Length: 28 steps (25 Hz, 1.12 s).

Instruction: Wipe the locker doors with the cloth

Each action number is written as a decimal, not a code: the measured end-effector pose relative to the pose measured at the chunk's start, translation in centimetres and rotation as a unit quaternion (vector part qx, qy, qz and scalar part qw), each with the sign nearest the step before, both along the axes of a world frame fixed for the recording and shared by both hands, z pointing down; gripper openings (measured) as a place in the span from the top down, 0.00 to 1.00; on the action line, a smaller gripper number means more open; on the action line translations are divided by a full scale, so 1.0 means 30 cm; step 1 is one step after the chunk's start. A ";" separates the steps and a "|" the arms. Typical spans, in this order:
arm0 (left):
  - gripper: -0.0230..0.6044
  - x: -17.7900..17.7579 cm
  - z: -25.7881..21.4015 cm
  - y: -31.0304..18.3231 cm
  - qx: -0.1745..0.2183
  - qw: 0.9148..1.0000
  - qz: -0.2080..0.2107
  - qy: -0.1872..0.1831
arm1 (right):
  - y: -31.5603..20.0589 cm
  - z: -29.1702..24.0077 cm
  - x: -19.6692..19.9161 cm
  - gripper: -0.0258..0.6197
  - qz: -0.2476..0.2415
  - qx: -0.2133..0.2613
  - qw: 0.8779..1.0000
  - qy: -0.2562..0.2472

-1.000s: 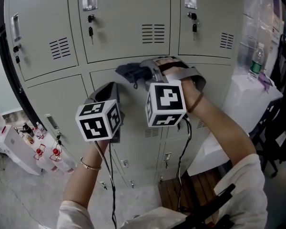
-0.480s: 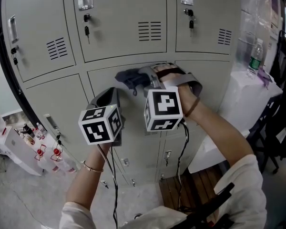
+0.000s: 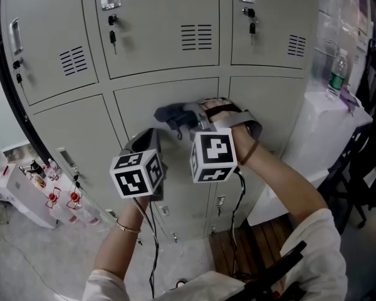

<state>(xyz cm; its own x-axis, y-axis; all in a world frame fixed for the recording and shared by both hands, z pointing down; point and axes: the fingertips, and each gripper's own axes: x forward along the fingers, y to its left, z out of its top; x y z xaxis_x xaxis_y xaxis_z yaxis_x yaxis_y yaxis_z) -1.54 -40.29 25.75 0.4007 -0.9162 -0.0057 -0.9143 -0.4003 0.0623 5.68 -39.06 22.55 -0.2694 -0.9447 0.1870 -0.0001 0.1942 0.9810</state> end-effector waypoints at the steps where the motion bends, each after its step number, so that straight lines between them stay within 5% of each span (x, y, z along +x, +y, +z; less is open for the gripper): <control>1: 0.95 0.002 0.018 0.002 -0.003 1.000 0.001 0.000 | 0.000 0.016 0.000 0.89 0.000 -0.005 1.000 -0.002; 28: 0.95 0.024 0.379 0.018 -0.070 0.997 0.007 0.017 | -0.001 0.417 0.032 0.89 0.001 -0.118 0.993 -0.025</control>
